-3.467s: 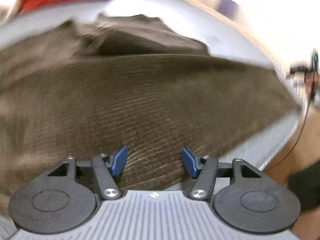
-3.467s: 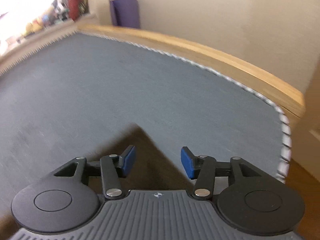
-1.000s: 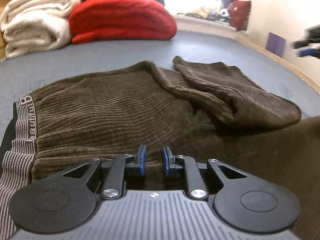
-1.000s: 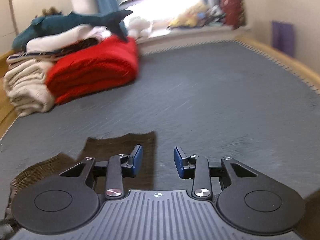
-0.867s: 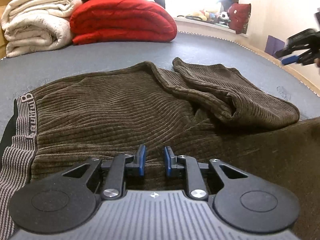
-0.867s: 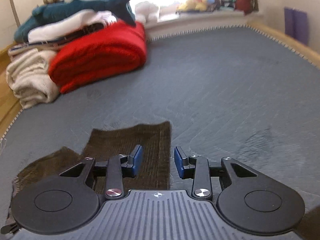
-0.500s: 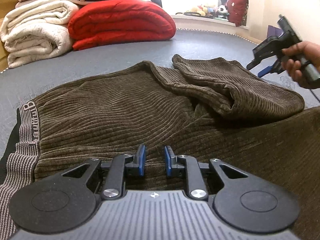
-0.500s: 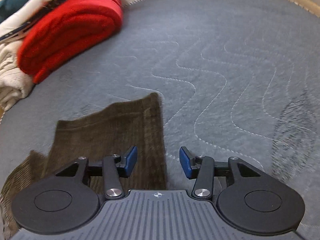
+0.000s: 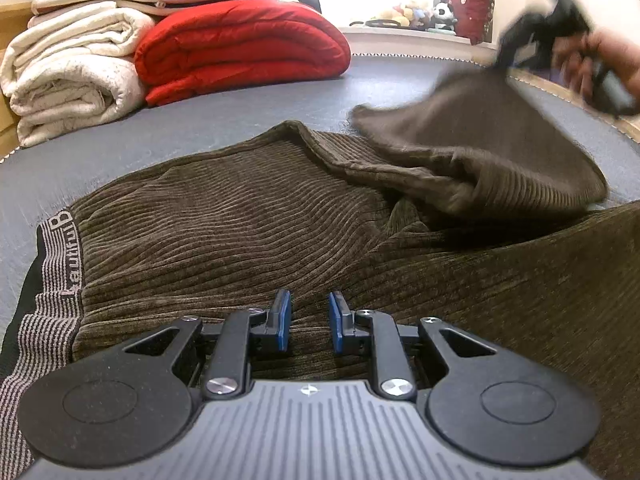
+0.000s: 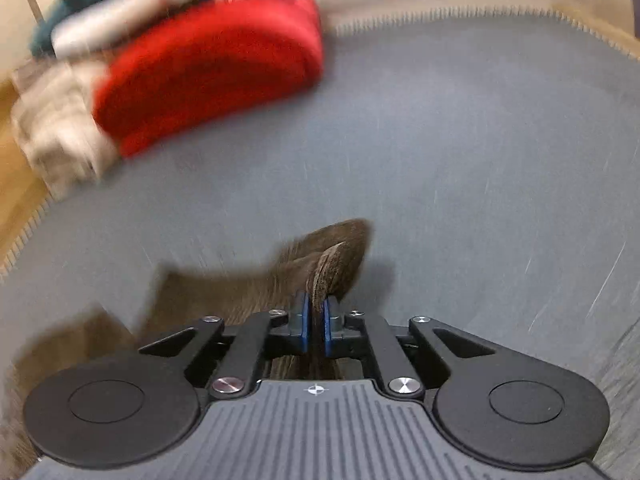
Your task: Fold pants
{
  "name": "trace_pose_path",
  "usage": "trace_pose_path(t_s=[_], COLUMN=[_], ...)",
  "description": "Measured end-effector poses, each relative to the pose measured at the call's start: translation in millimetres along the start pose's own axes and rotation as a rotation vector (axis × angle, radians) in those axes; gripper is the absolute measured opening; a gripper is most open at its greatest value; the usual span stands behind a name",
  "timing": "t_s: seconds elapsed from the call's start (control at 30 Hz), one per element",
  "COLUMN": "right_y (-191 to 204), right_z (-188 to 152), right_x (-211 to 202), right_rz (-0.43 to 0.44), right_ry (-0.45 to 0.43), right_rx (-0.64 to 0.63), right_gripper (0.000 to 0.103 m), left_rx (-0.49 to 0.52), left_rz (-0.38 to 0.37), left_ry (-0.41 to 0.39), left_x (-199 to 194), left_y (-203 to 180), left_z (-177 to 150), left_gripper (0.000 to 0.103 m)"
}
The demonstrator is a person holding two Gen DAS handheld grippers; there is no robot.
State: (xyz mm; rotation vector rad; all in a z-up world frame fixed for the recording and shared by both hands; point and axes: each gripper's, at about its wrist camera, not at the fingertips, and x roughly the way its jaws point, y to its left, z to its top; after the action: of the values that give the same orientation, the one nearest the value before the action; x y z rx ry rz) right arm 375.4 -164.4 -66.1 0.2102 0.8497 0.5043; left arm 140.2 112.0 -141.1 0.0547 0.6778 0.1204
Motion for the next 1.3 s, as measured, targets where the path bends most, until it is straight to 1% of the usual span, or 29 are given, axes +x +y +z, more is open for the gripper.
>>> trace_pose_path(t_s=[0.07,0.1,0.13,0.17,0.2,0.23,0.27,0.3,0.37,0.4,0.47,0.53,0.57,0.6,0.67,0.73,0.8,0.87,0.9,0.93,0.97,1.0,1.03,1.07,1.13,1.2,1.23,1.27,1.3], right_y=[-10,-22,-44,-66,-95,-122,-156,-178,-219,-229,-240,-249,-252,-256,-264,-268,-272,-275,-276,-279,-280,-282,-283,-282,-277,-267,-263,-260,-258], right_z=[22,29,33,31,24,13,-3,-16,-47,-56,-70,-76,-76,-76,-79,-84,-87,-89,-88,-88,-87,-84,-83,-83,-74,-61,-56,-54,-53], right_x=[-47,-72,-101,-123,-144,-159,-170,-171,-161,-156,-151,-152,-155,-159,-165,-167,-169,-169,-168,-168,-168,-165,-166,-166,-169,-182,-190,-196,-202], right_rz=[0.020,-0.001,-0.082,-0.194,-0.331,-0.445,-0.560,-0.604,-0.584,-0.576,-0.559,-0.503,-0.480,-0.450,-0.398,-0.367,-0.363,-0.345,-0.341,-0.340,-0.342,-0.346,-0.357,-0.373,-0.396,-0.428,-0.459,-0.497,-0.560], right_ry=[-0.174,-0.274,-0.391,-0.471,-0.529,-0.548,-0.522,-0.471,-0.330,-0.278,-0.227,-0.220,-0.225,-0.226,-0.211,-0.213,-0.223,-0.228,-0.228,-0.230,-0.234,-0.239,-0.247,-0.259,-0.299,-0.353,-0.368,-0.369,-0.348], right_rx=[0.072,0.139,0.244,0.352,0.491,0.612,0.735,0.796,0.864,0.858,0.846,0.835,0.821,0.810,0.835,0.875,0.897,0.907,0.908,0.911,0.914,0.917,0.912,0.898,0.838,0.782,0.778,0.788,0.799], right_gripper=[0.006,0.006,0.006,0.006,0.006,0.006,0.006,0.006,0.007,0.007,0.011,0.011,0.013,0.014,0.030,0.033,0.033,0.033,0.033,0.033,0.033,0.033,0.026,0.009,0.007,0.006,0.006,0.006,0.006], left_rx=[0.013,0.015,0.015,0.019,0.030,0.048,0.057,0.059,0.057,0.059,0.087,0.119,0.134,0.150,0.187,0.225,0.287,0.352,0.342,0.323,0.313,0.321,0.314,0.297,0.263,0.237,0.260,0.309,0.355], left_rz=[0.009,0.011,0.013,0.017,0.025,0.032,0.033,0.035,0.023,-0.002,-0.056,-0.132,-0.166,-0.197,-0.252,-0.264,-0.216,-0.166,-0.179,-0.197,-0.190,-0.161,-0.163,-0.168,-0.180,-0.225,-0.260,-0.302,-0.327], left_ry=[0.000,0.002,0.006,0.013,0.023,0.038,0.056,0.081,0.109,0.094,0.047,0.020,0.013,0.009,0.032,0.115,0.202,0.264,0.255,0.276,0.290,0.301,0.299,0.281,0.219,0.184,0.198,0.250,0.311], left_x=[0,-1,-1,-1,-1,-1,-1,0,1,-2,-9,-11,-9,-7,7,32,57,75,74,76,76,76,72,65,45,24,20,21,24], left_y=[-3,-5,-6,-8,-11,-14,-16,-17,-22,-27,-43,-65,-75,-86,-108,-127,-144,-153,-150,-146,-140,-135,-129,-122,-109,-93,-90,-88,-86], left_z=[0,1,2,3,6,9,14,20,37,48,73,97,106,113,123,125,121,114,113,116,117,120,124,130,142,147,144,135,124], left_gripper=[0.023,0.023,0.023,0.023,0.023,0.023,0.023,0.024,0.026,0.028,0.031,0.046,0.057,0.064,0.069,0.070,0.070,0.069,0.065,0.056,0.025,0.011,0.010,0.009,0.009,0.009,0.009,0.009,0.009])
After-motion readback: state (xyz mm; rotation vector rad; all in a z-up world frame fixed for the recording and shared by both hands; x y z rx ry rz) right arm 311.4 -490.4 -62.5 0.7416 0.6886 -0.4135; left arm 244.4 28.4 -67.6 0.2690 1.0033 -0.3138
